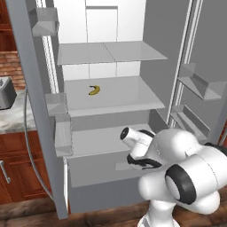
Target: Fully open the fridge drawer.
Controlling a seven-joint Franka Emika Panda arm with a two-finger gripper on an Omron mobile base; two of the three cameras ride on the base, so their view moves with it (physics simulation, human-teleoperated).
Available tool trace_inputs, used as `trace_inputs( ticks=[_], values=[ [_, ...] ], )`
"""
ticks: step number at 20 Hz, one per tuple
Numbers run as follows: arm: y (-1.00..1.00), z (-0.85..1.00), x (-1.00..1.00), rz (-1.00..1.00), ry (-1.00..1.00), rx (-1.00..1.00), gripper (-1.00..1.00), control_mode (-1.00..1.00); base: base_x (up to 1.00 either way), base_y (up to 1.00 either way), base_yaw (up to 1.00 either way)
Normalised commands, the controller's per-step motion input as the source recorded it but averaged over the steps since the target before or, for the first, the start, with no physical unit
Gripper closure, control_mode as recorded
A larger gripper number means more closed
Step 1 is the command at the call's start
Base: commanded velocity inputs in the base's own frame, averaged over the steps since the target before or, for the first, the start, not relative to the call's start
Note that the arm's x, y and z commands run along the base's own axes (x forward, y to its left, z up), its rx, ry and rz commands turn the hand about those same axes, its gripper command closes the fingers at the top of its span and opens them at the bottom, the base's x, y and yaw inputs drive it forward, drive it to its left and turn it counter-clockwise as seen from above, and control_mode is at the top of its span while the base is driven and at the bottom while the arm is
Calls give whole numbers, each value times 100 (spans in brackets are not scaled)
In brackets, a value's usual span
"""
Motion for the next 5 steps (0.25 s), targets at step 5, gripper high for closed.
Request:
trace_inputs(
  ticks=[5],
  values=[
    [-20,68,-52,-2,3,0,-100,-100,0,0,0]
  ],
)
